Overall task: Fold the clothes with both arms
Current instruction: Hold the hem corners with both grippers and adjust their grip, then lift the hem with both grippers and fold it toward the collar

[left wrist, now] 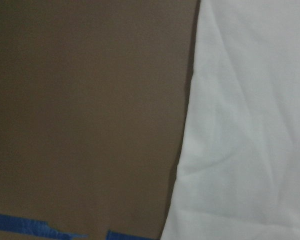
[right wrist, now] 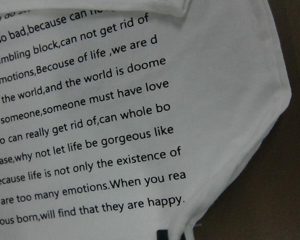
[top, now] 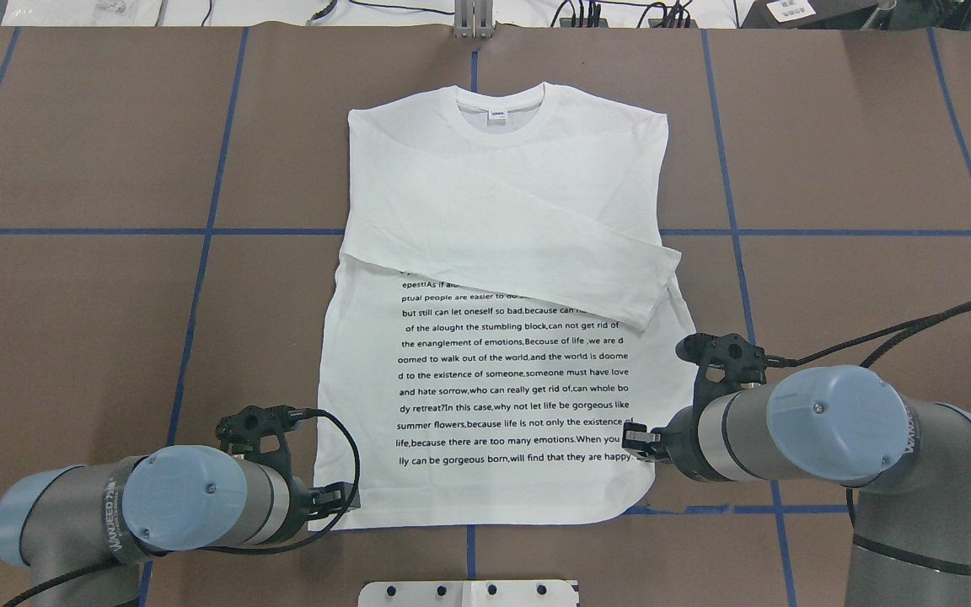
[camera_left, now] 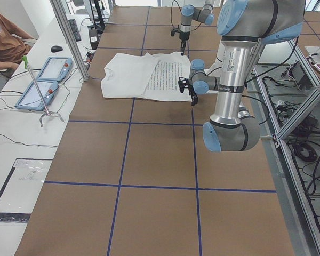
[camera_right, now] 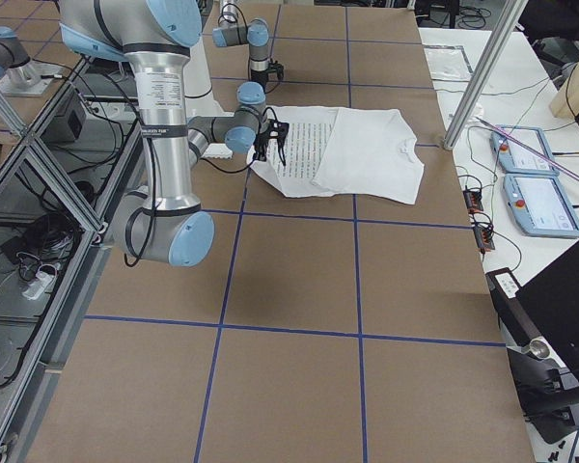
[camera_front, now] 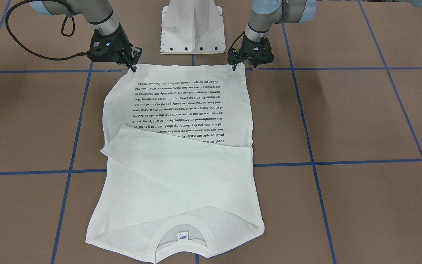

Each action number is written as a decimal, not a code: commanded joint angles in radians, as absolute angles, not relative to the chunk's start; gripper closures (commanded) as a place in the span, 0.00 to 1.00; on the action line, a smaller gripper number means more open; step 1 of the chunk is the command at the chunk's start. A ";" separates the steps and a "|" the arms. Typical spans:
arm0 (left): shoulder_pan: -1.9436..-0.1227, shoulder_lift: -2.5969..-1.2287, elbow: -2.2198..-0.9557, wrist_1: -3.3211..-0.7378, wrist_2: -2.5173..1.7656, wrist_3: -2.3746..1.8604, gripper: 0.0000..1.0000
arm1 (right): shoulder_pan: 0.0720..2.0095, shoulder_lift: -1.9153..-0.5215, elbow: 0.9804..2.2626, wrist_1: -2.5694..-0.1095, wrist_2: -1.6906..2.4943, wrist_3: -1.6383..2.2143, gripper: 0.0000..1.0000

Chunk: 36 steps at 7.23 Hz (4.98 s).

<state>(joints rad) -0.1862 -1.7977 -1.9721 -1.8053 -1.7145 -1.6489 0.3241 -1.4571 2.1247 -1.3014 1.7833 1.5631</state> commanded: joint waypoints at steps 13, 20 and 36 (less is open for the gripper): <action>-0.196 -1.832 -2.116 -1.736 -1.724 -1.675 1.00 | 0.380 -1.482 2.187 -1.305 1.859 1.568 1.00; -0.054 -1.686 -2.489 -1.597 -1.825 -1.847 1.00 | 0.388 -1.597 2.394 -1.296 2.342 1.689 1.00; -0.772 -2.094 -1.712 -1.859 -1.936 -1.496 1.00 | 0.903 -1.097 1.705 -1.293 2.287 1.493 1.00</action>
<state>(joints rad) -0.7604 -2.0702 -1.7815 -1.8026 -1.9374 -1.4963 0.8907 -1.1396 1.7709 -1.2932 2.2946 1.5180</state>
